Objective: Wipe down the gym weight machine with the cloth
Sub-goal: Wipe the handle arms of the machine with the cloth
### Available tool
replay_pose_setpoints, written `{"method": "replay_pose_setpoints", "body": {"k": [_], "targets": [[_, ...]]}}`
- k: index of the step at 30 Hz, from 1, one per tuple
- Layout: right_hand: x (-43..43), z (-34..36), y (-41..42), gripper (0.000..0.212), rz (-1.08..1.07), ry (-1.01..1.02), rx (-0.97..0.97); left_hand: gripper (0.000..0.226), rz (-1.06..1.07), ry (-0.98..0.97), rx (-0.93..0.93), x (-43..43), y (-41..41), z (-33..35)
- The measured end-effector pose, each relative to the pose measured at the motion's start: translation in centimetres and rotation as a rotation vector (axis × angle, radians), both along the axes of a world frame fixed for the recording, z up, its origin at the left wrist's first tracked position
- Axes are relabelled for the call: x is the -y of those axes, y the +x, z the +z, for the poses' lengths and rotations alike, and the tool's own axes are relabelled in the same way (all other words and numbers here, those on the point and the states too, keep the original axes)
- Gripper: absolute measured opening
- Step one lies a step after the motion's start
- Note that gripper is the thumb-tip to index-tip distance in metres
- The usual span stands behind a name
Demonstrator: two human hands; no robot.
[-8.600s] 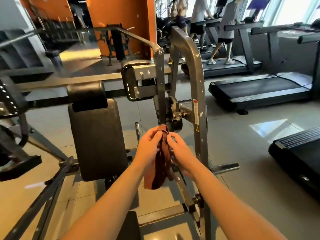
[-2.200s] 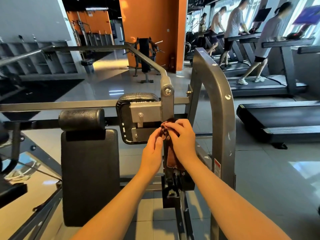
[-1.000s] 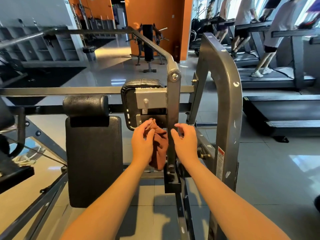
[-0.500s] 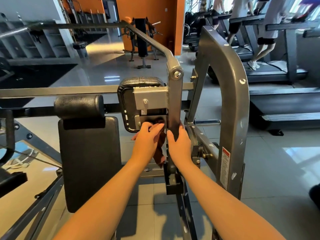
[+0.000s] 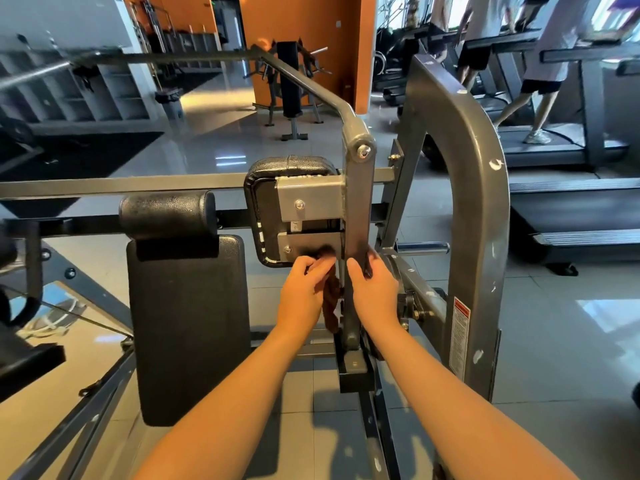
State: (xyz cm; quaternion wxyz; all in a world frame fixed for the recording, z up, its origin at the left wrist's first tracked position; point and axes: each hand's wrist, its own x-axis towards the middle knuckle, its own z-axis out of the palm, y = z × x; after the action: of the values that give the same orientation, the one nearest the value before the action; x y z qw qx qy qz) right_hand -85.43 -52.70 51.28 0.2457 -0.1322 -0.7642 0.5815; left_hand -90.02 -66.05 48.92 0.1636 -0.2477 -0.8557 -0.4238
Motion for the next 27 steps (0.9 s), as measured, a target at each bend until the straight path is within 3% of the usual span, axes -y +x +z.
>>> {"method": "replay_pose_setpoints", "body": {"k": [4,12,15,18,23,27], "targets": [[0.1,-0.3,-0.1,0.024,0.007,0.047,-0.022,0.030,0.047,0.218,0.131,-0.7,0.2,0.4],[-0.1,-0.6,0.1,0.014,-0.024,0.046,-0.022,0.037,-0.032,0.132,0.090,-1.8,0.1,1.3],[-0.2,-1.2,0.6,0.031,-0.043,0.036,-0.054,0.029,0.021,0.248,0.146,0.1,0.1,1.4],[0.2,-1.1,1.0,0.034,-0.062,0.072,-0.083,0.022,0.105,0.393,0.217,1.3,0.1,1.3],[0.9,-0.6,0.8,0.043,-0.045,0.001,-0.107,0.027,0.063,0.350,0.196,-2.5,0.8,1.3],[-0.4,-0.4,0.8,0.036,-0.026,-0.008,-0.053,0.028,0.018,0.411,0.237,-3.6,1.0,1.8]]}}
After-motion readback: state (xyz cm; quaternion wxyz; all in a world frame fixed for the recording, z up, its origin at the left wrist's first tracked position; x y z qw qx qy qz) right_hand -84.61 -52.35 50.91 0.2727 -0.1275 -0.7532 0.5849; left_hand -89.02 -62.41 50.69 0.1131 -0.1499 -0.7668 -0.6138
